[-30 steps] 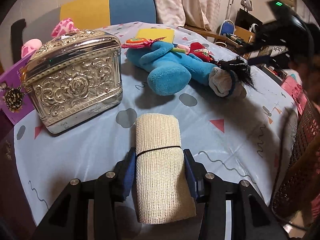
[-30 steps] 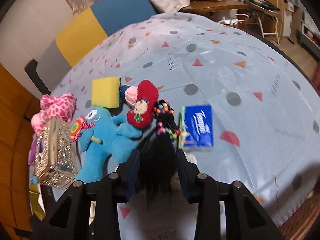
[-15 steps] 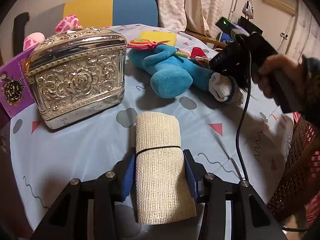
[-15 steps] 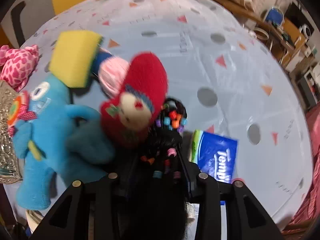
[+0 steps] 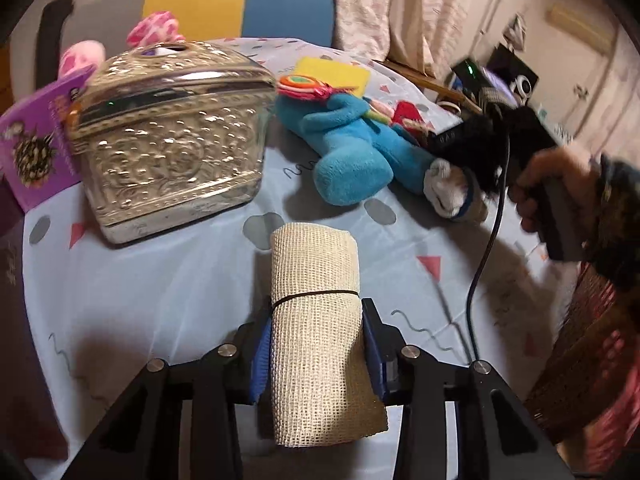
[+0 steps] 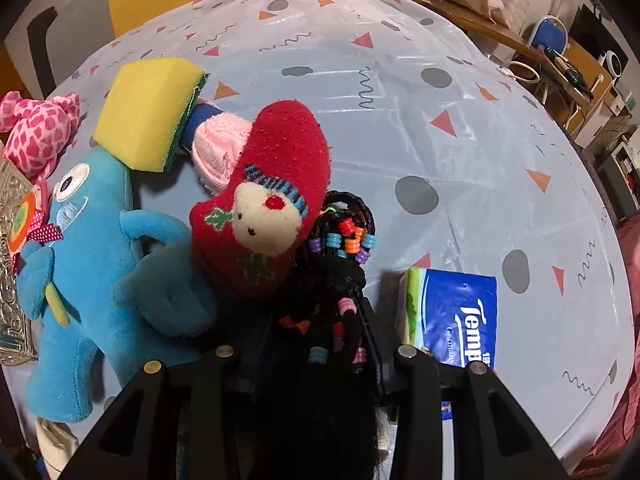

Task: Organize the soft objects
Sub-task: 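Carry the beige cloth to the tray with left tool while right tool grasps the black doll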

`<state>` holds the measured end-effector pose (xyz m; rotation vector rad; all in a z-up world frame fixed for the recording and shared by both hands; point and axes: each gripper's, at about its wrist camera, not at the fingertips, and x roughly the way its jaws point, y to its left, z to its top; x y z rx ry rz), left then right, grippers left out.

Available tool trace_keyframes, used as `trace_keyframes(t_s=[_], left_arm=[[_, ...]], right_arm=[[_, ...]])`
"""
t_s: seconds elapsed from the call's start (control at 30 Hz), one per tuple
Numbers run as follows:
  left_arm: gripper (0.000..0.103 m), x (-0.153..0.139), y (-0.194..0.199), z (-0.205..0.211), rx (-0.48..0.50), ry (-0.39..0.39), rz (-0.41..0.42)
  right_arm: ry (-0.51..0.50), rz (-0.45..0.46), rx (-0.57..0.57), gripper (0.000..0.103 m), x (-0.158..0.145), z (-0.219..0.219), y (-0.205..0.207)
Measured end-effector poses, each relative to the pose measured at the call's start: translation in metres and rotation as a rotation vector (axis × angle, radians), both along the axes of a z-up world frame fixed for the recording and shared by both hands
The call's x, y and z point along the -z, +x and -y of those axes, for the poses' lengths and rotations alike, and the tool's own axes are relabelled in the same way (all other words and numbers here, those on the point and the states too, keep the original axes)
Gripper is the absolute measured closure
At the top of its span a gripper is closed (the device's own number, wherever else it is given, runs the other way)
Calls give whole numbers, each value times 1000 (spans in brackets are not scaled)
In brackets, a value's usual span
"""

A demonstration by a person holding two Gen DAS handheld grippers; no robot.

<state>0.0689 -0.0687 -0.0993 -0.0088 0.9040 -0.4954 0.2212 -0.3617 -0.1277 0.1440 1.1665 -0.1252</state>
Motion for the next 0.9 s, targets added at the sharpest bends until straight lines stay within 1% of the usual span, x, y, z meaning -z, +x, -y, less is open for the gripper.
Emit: trace_keyframes(t_s=[0.17, 0.3, 0.33, 0.4, 0.53, 0.6, 0.63, 0.67, 0.7, 0.73, 0.8, 0.83, 0.9], left_arm=[[63, -35, -17, -10, 2, -42, 65], [63, -71, -27, -34, -45, -104, 105], [63, -83, -28, -47, -78, -123, 114], [63, -97, -25, -70, -137, -166, 121], [63, -121, -16, -139, -327, -212, 131], [63, -123, -10, -177, -423, -225, 117], [63, -123, -6, -201, -489, -210, 117], [63, -121, -3, -216, -529, -194, 110], [63, -118, 1, -229, -559, -183, 95], [63, -112, 6, -249, -610, -189, 64], [62, -100, 14, -271, -659, -195, 19], [62, -92, 21, -284, -704, -181, -10], [62, -81, 28, -298, -734, -162, -34]], right_arm=[[-12, 9, -9, 64, -1, -4, -1], [-40, 19, -24, 64, 0, -14, -4], [-45, 20, -27, 64, -1, -15, -4], [-52, 22, -30, 64, -4, -18, -6], [-67, 25, -38, 64, -5, -22, -8], [-76, 27, -44, 64, -6, -25, -9], [-76, 26, -44, 64, -6, -24, -9], [-79, 26, -44, 64, -7, -25, -10], [-81, 26, -46, 64, -7, -24, -9], [-84, 26, -48, 65, -7, -25, -9], [-87, 26, -50, 65, -7, -26, -9], [-89, 26, -50, 65, -7, -26, -9], [-93, 26, -52, 65, -7, -26, -9]])
